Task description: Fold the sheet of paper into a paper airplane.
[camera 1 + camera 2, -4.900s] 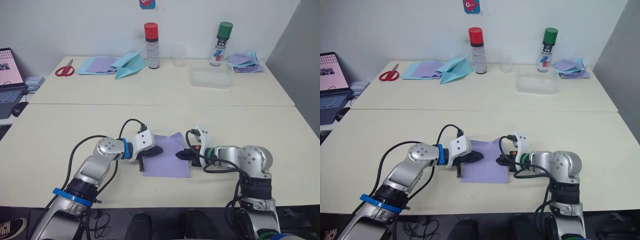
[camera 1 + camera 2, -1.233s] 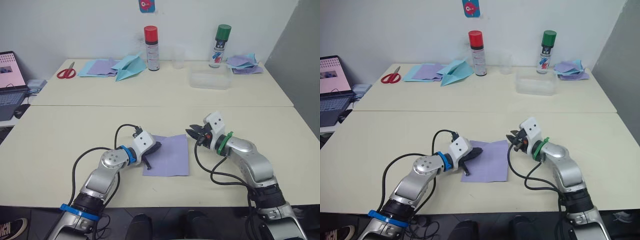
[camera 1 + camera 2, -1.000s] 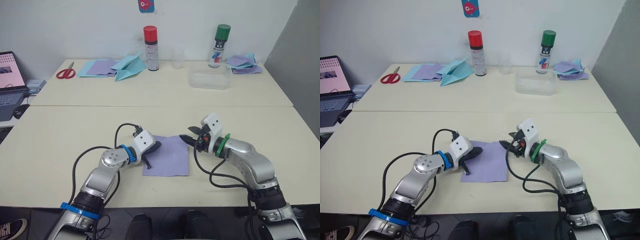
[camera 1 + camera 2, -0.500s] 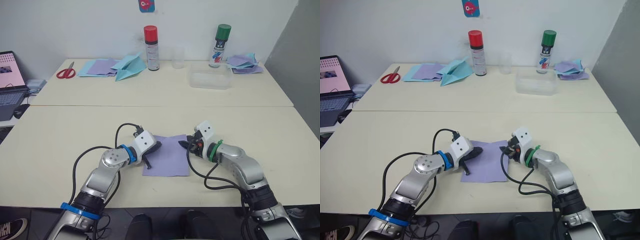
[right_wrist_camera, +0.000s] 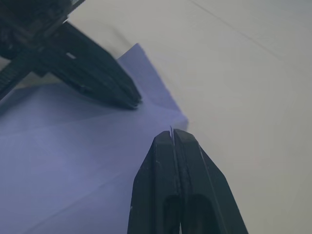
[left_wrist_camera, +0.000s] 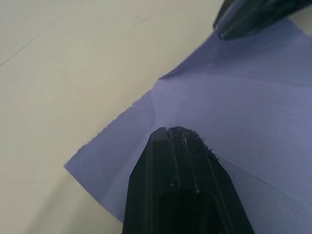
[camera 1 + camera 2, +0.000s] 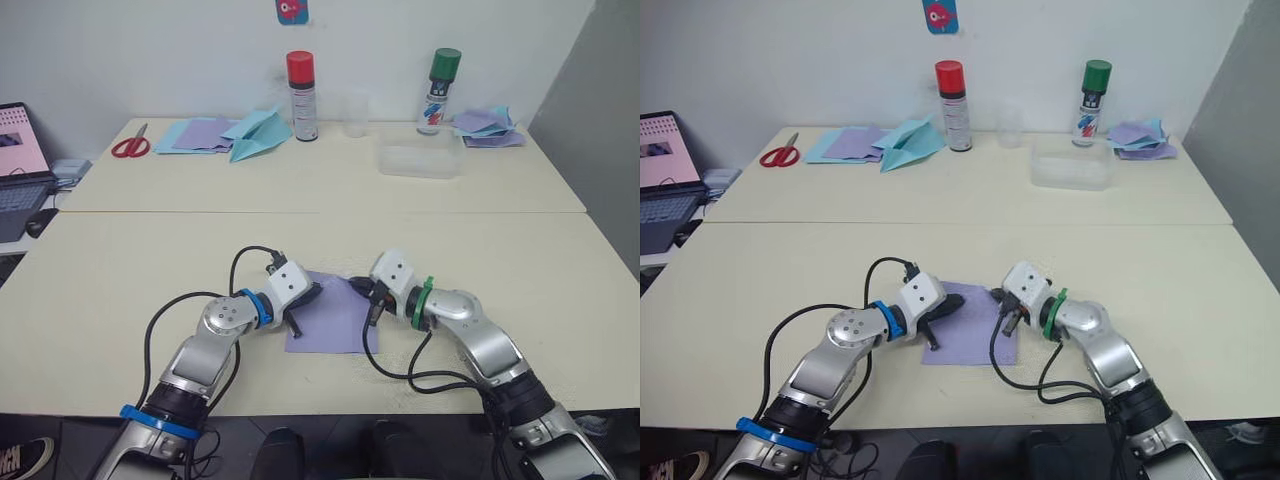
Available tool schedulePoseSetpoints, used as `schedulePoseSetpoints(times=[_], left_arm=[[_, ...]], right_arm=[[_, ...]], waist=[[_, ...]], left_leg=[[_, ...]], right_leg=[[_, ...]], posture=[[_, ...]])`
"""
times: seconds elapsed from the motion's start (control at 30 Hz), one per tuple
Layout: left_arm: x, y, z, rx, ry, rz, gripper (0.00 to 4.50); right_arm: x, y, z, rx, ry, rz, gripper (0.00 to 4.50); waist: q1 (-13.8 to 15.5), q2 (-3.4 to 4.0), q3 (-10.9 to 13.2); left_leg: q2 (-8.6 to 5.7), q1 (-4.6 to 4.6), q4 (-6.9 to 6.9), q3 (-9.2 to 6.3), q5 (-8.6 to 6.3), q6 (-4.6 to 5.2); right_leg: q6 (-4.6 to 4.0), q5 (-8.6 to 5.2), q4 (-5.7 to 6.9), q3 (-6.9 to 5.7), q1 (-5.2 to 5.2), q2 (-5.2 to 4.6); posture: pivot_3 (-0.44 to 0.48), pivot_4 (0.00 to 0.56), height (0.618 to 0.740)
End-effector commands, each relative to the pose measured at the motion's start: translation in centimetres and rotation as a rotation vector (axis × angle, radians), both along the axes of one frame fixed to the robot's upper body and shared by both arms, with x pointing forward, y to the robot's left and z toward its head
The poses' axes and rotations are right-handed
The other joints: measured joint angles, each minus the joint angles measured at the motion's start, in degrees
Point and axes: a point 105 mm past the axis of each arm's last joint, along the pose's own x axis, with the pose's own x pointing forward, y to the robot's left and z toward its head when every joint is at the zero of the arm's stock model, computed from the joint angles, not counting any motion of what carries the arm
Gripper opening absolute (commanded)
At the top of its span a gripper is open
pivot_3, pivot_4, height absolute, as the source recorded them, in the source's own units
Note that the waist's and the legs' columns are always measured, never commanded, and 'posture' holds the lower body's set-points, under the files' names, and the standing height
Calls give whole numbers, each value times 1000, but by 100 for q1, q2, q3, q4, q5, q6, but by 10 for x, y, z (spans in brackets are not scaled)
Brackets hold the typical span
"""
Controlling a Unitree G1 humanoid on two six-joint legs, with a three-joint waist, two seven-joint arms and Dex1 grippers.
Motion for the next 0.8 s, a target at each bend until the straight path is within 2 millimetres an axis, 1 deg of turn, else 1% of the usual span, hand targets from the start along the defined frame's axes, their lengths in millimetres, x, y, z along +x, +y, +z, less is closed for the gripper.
schedulePoseSetpoints(times=[0.03, 0.2, 0.43, 0.63, 0.73, 0.8], left_arm=[[-9, 11, -30, 76, 115, 24, 0], [-10, 12, -30, 79, 117, 24, 0], [-9, 12, -29, 79, 117, 29, 0], [-11, 11, -27, 45, 146, 31, 0], [-10, 10, -18, 2, 167, 39, 0], [-3, 9, 2, -106, 199, 75, 0]], right_arm=[[-4, 6, 6, 17, -26, 21, 13], [-3, 9, 2, 10, -22, 16, 13], [2, 8, -10, -43, -10, -7, 13], [-1, 10, -17, -54, 15, 10, 13], [0, 8, -19, -66, 21, -1, 13], [1, 6, -21, -80, 27, -6, 13]], waist=[[0, 0, 0], [1, 0, 0], [0, 0, 0], [-3, 0, 0], [-8, 0, 0], [-8, -1, 1]], left_leg=[[0, 0, 0, 0, 0, 0], [0, 0, 0, 1, 0, 0], [0, 0, -2, 1, 0, 0], [0, 1, -2, 1, 0, 0], [1, 1, -2, 0, 0, 0], [1, 1, -3, 0, 0, 0]], right_leg=[[0, 0, 0, 0, 0, 0], [-1, 0, 0, 1, 0, 0], [-3, -2, 0, 1, -1, 0], [-2, -2, -1, 1, 0, 0], [-4, -2, 0, 0, 0, 1], [-4, -2, -1, 0, 0, 1]], posture=[[0, 150, 740], [0, 150, 740], [0, 150, 740], [0, 150, 740], [0, 150, 740], [0, 150, 740]])
